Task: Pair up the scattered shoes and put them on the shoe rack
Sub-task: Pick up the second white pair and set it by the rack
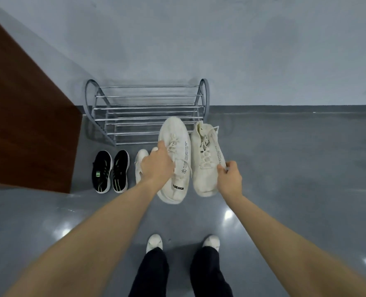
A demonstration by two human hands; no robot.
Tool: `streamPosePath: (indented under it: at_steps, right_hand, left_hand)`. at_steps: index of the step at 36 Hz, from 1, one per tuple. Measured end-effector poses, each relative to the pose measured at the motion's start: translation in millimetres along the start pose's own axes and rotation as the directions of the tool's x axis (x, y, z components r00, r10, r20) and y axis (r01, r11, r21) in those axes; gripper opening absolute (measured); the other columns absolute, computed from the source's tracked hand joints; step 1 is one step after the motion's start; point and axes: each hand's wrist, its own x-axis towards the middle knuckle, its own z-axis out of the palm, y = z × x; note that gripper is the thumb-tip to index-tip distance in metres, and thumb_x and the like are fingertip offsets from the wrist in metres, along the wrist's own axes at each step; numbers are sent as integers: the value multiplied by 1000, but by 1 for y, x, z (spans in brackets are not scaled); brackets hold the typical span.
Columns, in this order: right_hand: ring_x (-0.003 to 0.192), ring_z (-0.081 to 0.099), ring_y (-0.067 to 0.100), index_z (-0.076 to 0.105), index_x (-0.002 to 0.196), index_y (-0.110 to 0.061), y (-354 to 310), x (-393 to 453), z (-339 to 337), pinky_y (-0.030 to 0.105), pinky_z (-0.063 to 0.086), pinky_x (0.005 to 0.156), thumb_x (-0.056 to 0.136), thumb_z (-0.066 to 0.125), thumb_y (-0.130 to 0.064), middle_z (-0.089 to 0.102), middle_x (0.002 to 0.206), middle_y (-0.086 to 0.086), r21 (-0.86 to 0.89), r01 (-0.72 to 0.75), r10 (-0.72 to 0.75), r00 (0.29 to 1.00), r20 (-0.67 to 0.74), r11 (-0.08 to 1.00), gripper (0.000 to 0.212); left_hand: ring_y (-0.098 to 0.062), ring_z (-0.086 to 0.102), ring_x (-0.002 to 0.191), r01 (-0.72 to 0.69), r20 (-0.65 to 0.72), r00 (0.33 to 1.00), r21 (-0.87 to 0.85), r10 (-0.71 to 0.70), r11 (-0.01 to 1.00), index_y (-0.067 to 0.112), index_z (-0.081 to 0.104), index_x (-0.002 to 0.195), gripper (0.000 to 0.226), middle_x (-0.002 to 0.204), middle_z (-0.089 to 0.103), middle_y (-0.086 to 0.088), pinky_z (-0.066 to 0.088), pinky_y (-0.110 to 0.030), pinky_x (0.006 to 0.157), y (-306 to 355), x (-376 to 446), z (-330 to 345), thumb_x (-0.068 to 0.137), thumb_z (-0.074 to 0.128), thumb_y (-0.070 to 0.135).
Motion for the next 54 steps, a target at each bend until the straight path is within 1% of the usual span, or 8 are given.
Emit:
streamPosePath:
  at_steps: [14, 21, 28, 35, 39, 44, 49, 54]
  right_hand:
    - [91, 53, 22, 46, 116, -3, 112, 155, 78, 33, 44, 78, 98, 44, -20, 54, 101, 5, 54, -47, 43, 996, 75, 997, 25]
    - [89, 52, 20, 46, 114, -6, 182, 222, 146, 32, 41, 75, 98, 45, -19, 54, 97, 1, 131, -91, 81, 994, 79, 987, 21]
    - [89, 55, 22, 48, 110, -8, 259, 289, 217, 36, 45, 75, 97, 46, -21, 57, 99, 4, 146, -101, 88, 991, 97, 984, 19]
    - [97, 60, 25, 48, 107, -8, 311, 345, 266, 47, 50, 90, 95, 48, -22, 59, 100, 4, 139, -51, 32, 990, 136, 989, 18]
    - [88, 56, 18, 48, 112, -6, 331, 370, 287, 37, 50, 85, 97, 47, -19, 51, 91, -6, 198, -21, -4, 992, 124, 980, 20]
    - [97, 61, 23, 46, 114, -12, 354, 390, 305, 45, 52, 89, 96, 47, -18, 61, 106, 7, 248, -31, -8, 988, 156, 968, 19]
    - [114, 53, 27, 40, 131, -10, 360, 402, 316, 45, 43, 101, 95, 45, -13, 53, 122, 6, 116, 29, -50, 983, 178, 993, 36]
    - [113, 42, 39, 34, 139, -10, 362, 410, 328, 45, 32, 106, 92, 53, -20, 32, 129, 18, -290, 107, -81, 992, 98, 951, 51]
  left_hand:
    - [-40, 58, 102, 109, 46, 994, -148, -104, 983, 11, 30, 137, 48, 114, 61, -17, 46, -42, 81, -10, 115, 159, 90, 43, 11]
    - [-33, 55, 108, 157, 77, 986, -186, -145, 970, 14, 36, 136, 40, 117, 61, -11, 28, -35, 72, -40, 171, 246, 95, 37, 11]
    - [-35, 59, 102, 134, 79, 990, -253, -118, 958, 12, 30, 142, 49, 111, 64, -15, 47, -41, 83, -78, 240, 356, 94, 37, 9]
    - [-36, 55, 111, 122, 31, 993, -259, -118, 958, 11, 32, 141, 46, 124, 58, -15, 46, -42, 88, -104, 286, 437, 96, 35, 10]
    - [-37, 56, 105, 109, -7, 993, -300, -116, 948, 14, 31, 142, 45, 118, 59, -18, 42, -37, 79, -111, 309, 475, 97, 35, 11]
    - [-37, 55, 103, 67, -24, 996, -388, -83, 919, 21, 26, 146, 50, 117, 59, -18, 46, -42, 84, -118, 327, 507, 98, 30, 8]
    - [-33, 49, 115, 68, 56, 997, -338, -52, 939, 17, 14, 150, 56, 131, 50, -18, 41, -38, 88, -115, 341, 519, 97, 31, 5]
    - [-37, 31, 129, 58, 81, 996, -229, -41, 972, 5, 6, 150, 64, 143, 32, -21, 30, -41, 104, -111, 340, 532, 97, 41, 13]
